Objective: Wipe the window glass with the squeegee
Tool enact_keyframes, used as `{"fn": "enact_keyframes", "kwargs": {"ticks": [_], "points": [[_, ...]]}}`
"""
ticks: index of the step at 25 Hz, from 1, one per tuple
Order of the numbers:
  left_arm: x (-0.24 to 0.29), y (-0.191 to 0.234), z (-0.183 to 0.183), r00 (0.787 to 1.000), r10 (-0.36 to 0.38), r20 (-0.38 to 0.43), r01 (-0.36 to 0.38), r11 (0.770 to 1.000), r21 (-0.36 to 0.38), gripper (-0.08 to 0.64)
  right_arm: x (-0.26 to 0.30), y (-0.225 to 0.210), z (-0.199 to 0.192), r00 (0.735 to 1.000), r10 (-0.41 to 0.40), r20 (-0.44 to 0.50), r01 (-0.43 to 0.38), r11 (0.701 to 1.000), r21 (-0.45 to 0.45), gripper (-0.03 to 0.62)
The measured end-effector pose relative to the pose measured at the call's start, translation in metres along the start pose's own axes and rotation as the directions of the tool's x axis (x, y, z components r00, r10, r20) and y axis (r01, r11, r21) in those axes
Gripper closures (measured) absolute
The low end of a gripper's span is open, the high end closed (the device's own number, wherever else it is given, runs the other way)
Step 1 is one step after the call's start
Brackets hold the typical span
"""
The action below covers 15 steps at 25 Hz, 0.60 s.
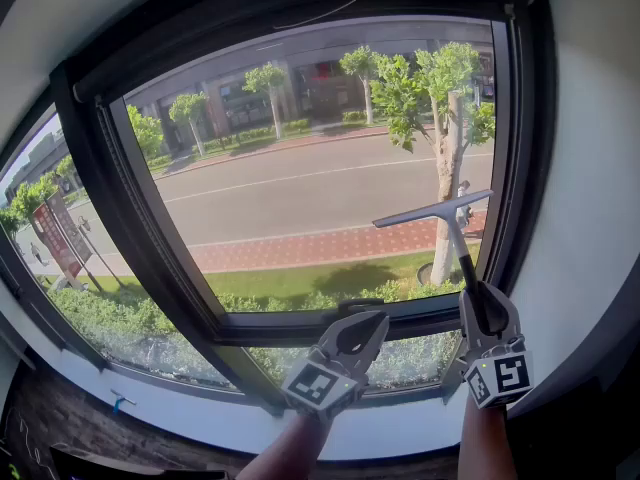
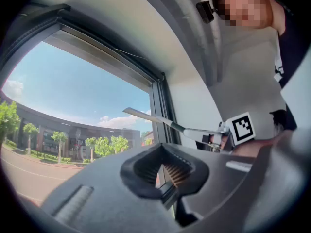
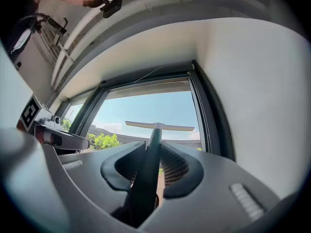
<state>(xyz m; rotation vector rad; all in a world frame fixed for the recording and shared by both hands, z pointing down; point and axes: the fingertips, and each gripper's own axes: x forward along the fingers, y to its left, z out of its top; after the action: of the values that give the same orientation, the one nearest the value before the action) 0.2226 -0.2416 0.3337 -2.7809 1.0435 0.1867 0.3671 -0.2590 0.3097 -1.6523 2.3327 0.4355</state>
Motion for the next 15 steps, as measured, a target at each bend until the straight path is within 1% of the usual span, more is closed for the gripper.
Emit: {"fn": "enact_keyframes", "kwargs": {"ticks": [5, 10, 15], "points": [[0.001, 0.009, -0.004, 1.000, -0.022, -0.004, 0.022, 1.000, 0.000, 0.558, 0.005, 0.002, -0.003, 1.000, -0.024, 0.004, 0.024, 1.000, 0.001, 0.494], [0.007, 0.009, -0.004, 0.998, -0.059, 0.000, 0.059, 0.998, 0.000, 0.558, 0.007, 0.002, 0.000, 0.999, -0.041, 0.015, 0.041, 0.999, 0.012, 0.494], [0.012, 0.010, -0.004, 0.997, -0.079, 0.004, 0.079, 0.997, 0.002, 0.558, 0.007, 0.002, -0.001, 0.999, -0.051, 0.017, 0.051, 0.999, -0.001, 0.494]]}}
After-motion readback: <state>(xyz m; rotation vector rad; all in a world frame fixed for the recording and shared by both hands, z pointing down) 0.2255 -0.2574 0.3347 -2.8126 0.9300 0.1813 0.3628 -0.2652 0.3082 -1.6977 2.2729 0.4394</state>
